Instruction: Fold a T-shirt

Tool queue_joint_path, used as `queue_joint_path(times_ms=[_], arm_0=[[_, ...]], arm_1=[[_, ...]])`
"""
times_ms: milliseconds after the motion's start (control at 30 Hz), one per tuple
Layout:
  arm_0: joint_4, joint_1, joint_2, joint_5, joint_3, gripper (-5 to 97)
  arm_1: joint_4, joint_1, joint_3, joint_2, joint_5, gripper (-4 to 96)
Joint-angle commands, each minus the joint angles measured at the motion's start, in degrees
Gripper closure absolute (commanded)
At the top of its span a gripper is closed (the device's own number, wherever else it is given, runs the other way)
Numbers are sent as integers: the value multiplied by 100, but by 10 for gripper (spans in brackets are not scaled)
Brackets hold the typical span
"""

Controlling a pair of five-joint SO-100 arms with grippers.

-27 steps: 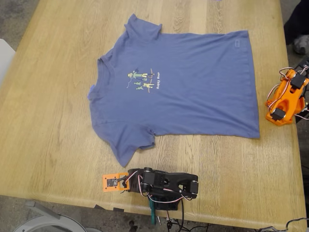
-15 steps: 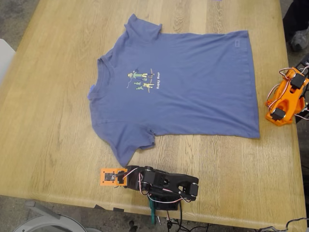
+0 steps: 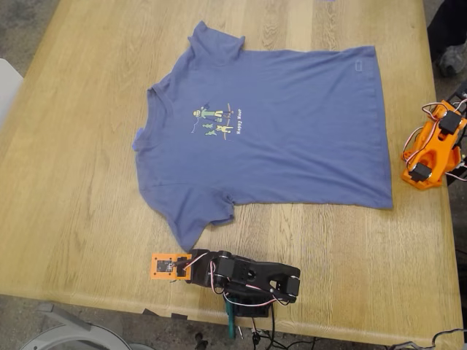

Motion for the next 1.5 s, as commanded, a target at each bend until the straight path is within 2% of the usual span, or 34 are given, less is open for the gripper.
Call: queue_joint_path(times_ms=[0,333,500,600,767,967,1033,1100,1200,1367,1467], arm_0=[[-149,0,650,114,-343,916],[1503,404,413,53,-2039,794],[1960,712,-888,9,-3753,752],[2399,932,-1793,-26,-4913,693],[3076,1371,-2856,-79,-6398,645],[3841,1793,-4052,-185,-8191,632],[3937,1793,-4368,-352,-8657,593],[3858,1793,-4605,-738,-8938,520],[3384,1758,-4755,-809,-8974,455],[2909,2382,-4983,-1011,-8991,362],[2769,2848,-5361,-1011,-9264,353]], arm_1=[[-70,299,105,44,26,911],[914,-668,-1538,9,97,882],[1230,-703,-2663,-246,123,875],[1582,-879,-3375,-439,185,859],[3226,-1494,-4711,-633,193,796],[4122,-2399,-6223,-1020,185,643],[4254,-2619,-6688,-1169,229,640],[4280,-2971,-7181,-1406,202,632],[4307,-3410,-7919,-1907,97,616],[4315,-4122,-8640,-2505,-9,613],[4324,-4614,-8807,-2698,-114,618]])
